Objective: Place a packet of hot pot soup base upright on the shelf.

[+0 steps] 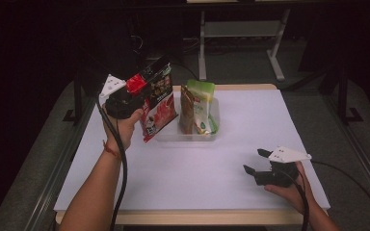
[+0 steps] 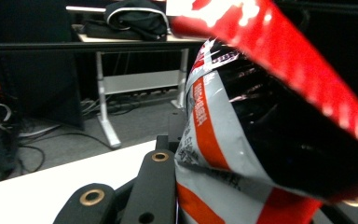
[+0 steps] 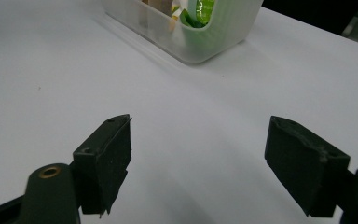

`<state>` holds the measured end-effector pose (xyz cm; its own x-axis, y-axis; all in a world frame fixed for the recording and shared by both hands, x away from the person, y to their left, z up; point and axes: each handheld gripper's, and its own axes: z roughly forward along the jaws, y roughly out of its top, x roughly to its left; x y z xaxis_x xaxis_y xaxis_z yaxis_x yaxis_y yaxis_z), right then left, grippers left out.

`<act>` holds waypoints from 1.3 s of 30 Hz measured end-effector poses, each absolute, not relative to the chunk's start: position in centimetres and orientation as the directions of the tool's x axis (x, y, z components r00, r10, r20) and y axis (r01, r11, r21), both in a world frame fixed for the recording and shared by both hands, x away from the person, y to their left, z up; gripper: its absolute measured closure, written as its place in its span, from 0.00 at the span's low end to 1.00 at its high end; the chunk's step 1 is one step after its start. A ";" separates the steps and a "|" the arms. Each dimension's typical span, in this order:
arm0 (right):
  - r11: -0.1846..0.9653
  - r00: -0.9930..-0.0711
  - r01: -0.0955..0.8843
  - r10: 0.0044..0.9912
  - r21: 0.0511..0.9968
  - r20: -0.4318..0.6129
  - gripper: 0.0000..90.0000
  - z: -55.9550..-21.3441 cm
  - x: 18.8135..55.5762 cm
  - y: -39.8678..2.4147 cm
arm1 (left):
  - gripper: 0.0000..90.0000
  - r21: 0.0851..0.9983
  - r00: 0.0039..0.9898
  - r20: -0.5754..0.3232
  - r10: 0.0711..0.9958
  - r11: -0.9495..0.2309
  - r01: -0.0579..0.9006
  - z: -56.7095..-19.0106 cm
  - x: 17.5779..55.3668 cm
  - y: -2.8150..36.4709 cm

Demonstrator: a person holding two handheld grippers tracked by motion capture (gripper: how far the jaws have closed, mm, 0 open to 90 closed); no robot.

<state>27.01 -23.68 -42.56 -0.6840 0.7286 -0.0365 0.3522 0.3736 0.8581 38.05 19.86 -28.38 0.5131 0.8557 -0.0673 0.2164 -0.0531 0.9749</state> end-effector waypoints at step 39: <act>0.396 -0.720 0.347 0.693 0.850 -0.029 0.25 -42.9 26.9 -23.1 | 0.89 0.968 0.361 -0.076 0.929 -0.018 0.252 -32.8 43.3 16.0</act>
